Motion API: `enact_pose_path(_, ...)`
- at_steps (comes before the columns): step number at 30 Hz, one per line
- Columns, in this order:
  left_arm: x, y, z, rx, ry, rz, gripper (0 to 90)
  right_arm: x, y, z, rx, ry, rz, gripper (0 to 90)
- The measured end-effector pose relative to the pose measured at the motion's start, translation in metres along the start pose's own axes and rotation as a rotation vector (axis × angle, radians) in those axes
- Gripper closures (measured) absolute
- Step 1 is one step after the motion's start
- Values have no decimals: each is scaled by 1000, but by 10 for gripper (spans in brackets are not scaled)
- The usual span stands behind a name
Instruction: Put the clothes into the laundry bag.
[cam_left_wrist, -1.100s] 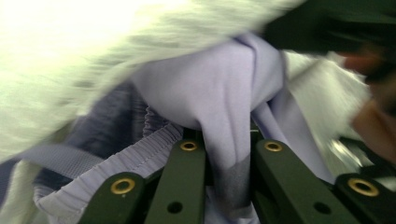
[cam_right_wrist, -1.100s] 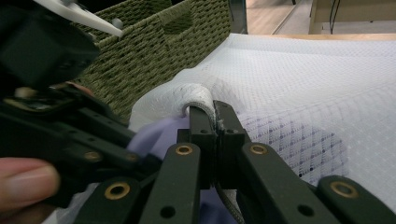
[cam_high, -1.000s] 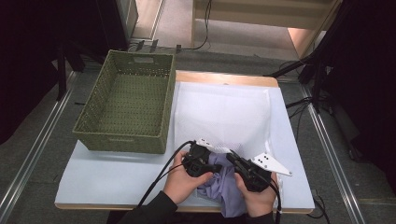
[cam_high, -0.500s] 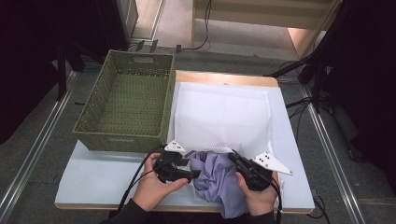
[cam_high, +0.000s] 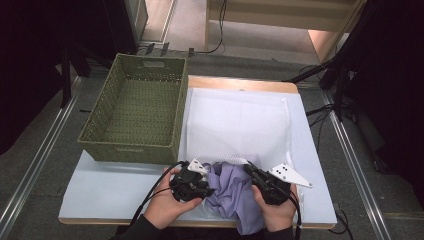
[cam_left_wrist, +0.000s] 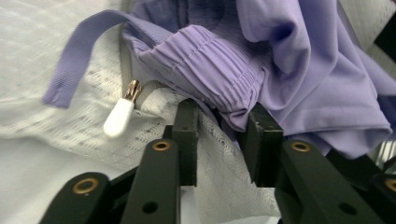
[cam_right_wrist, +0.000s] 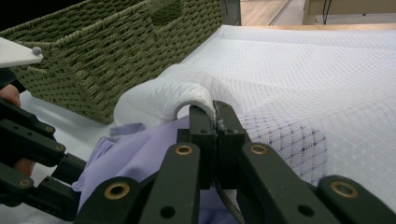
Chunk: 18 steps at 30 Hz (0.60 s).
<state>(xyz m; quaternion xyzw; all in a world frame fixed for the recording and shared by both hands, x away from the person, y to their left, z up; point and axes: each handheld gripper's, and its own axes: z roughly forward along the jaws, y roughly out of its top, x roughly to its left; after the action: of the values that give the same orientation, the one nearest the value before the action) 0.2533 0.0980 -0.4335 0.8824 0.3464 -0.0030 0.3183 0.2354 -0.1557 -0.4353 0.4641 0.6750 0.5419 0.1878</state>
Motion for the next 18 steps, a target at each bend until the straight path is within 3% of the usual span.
enact_pose_path(2,0,2,-2,-17,-2,-15,668,1,0,0,3,4,-3,884)
enact_pose_path(4,0,5,-3,-37,-10,-33,584,2,0,1,5,4,-4,884)
enact_pose_path(9,-9,14,-1,-34,-3,12,428,4,-1,2,11,8,-8,884)
enact_pose_path(14,-6,17,-9,-94,-33,-17,388,1,0,1,7,1,-7,884)
enact_pose_path(17,-10,20,-4,-61,-55,-7,365,2,-1,1,6,4,-8,884)
enact_pose_path(18,-12,21,1,-27,-52,6,347,2,-1,2,8,6,-9,884)
